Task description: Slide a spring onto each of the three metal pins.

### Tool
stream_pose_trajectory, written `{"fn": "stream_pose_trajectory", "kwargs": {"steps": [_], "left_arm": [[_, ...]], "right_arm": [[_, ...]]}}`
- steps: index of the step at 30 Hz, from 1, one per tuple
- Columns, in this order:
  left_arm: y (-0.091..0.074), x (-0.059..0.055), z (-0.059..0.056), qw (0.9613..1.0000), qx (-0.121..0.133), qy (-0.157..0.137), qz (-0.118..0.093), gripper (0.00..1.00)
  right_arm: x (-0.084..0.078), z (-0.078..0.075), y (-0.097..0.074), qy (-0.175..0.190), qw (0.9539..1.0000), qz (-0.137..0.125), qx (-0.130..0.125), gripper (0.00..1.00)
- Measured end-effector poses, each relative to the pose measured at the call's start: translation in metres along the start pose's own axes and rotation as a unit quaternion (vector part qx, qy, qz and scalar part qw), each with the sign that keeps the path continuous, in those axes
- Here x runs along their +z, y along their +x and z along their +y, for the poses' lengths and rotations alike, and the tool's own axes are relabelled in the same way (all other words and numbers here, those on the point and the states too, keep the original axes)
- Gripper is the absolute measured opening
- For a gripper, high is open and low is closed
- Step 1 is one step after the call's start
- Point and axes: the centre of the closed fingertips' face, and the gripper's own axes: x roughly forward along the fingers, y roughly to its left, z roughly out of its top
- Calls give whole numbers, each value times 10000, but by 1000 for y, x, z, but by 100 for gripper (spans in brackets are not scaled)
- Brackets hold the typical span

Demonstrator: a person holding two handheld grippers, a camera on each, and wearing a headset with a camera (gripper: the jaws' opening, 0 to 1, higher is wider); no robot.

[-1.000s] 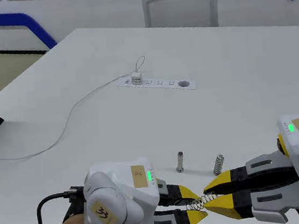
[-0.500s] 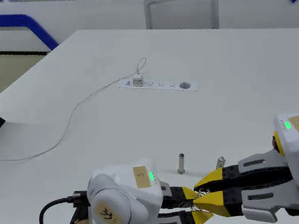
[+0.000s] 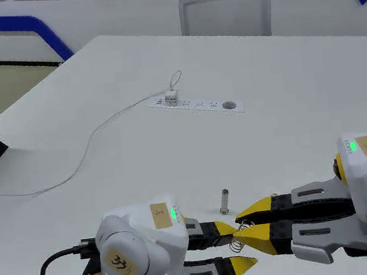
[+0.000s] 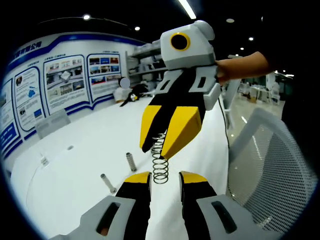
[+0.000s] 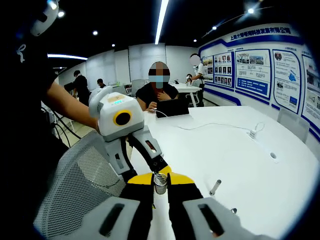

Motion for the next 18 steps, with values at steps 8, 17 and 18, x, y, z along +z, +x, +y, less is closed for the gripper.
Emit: {"fn": "stream_pose_trajectory", "kwargs": {"steps": [8,17,18], "left_arm": [[-3,-12,10,9990,254,-371,-40,43],[-17,-29,22,9940,725,-810,-98,70],[-18,-30,23,9935,773,-827,-98,72]], "right_arm": [[5,-13,-4,-57,10000,23,-69,10],[13,-46,-5,-109,9986,2,-518,10],[14,-49,-4,-94,9984,-15,-553,10]]}}
